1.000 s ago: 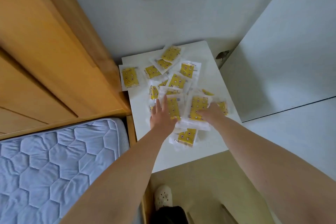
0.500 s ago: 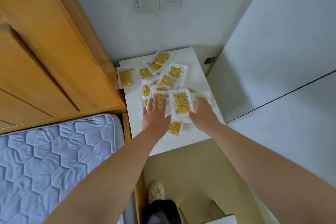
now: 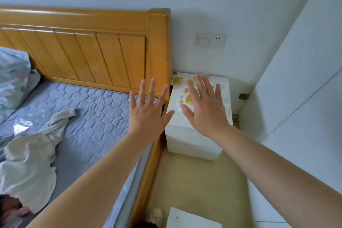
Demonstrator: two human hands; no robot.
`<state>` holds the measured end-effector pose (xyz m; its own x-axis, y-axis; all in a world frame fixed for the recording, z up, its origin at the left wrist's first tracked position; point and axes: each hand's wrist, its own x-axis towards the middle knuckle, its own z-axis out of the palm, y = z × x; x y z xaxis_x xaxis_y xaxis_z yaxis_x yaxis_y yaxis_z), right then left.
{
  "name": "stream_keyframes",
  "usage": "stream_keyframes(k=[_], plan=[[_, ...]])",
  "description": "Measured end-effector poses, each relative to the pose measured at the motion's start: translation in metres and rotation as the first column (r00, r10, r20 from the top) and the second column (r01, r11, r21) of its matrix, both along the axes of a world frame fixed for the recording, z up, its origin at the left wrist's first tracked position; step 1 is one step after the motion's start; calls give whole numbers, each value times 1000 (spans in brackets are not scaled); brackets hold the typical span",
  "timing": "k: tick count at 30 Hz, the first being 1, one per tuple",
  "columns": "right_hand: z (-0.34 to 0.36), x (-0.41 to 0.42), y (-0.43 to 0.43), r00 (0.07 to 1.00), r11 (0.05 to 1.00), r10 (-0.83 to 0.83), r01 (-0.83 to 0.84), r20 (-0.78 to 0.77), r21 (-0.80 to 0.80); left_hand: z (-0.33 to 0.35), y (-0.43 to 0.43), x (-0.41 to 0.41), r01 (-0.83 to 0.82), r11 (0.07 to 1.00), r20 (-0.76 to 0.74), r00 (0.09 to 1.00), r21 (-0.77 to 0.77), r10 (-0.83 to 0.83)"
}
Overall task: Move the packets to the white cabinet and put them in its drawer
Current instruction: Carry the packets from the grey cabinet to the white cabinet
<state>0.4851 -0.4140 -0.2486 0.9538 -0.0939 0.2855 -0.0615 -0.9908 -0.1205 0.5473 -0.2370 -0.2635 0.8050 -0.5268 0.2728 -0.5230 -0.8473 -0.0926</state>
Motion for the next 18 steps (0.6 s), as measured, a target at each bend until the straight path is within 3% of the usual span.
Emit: stream_keyframes(k=[8, 18], plan=[[63, -69, 175, 934, 936, 348, -351, 87, 24, 76, 187, -129, -316, 947, 104, 942, -58, 320], [93, -247, 452, 671, 687, 720, -726, 177, -40, 97, 440, -385, -716, 693, 126, 683, -85, 720]])
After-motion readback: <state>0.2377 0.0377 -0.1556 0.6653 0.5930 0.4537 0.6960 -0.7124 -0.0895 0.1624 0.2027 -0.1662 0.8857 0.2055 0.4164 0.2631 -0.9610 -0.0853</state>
